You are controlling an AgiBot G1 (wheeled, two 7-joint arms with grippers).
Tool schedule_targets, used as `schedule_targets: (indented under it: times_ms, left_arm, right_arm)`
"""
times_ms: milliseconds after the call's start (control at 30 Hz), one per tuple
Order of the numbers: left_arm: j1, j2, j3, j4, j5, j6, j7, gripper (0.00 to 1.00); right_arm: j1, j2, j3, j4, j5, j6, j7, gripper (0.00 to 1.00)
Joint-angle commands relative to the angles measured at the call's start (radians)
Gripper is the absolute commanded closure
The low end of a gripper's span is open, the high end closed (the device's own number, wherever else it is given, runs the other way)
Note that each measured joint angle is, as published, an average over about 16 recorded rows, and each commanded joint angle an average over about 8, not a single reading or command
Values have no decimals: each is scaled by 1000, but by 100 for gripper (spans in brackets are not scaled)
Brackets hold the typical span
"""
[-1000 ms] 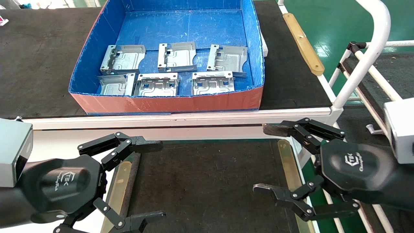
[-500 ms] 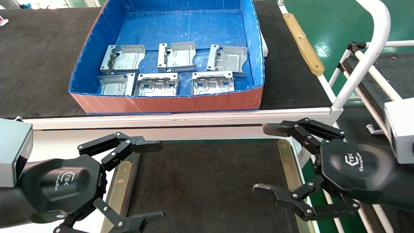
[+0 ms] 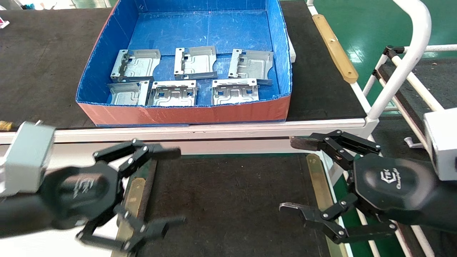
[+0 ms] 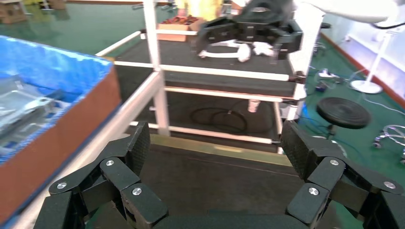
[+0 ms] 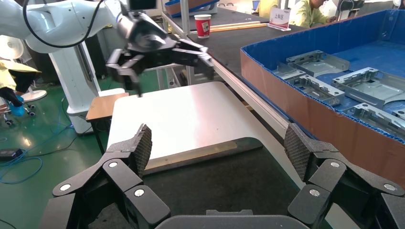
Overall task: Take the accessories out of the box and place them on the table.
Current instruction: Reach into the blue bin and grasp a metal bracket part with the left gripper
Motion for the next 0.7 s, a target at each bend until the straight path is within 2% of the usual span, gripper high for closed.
schedule_targets:
  times_ms: [33,433,700]
  left_arm:
    - [-13,10,7,11,20,-15,0,0]
    - [-196,131,67,134,178,-133,-23,0]
    - [-335,211,105,279,286,-181,18,0]
  right_arm:
    - [0,0,0,0,0,0,0,0]
    - [0,0,0,0,0,0,0,0]
    - [0,0,0,0,0,0,0,0]
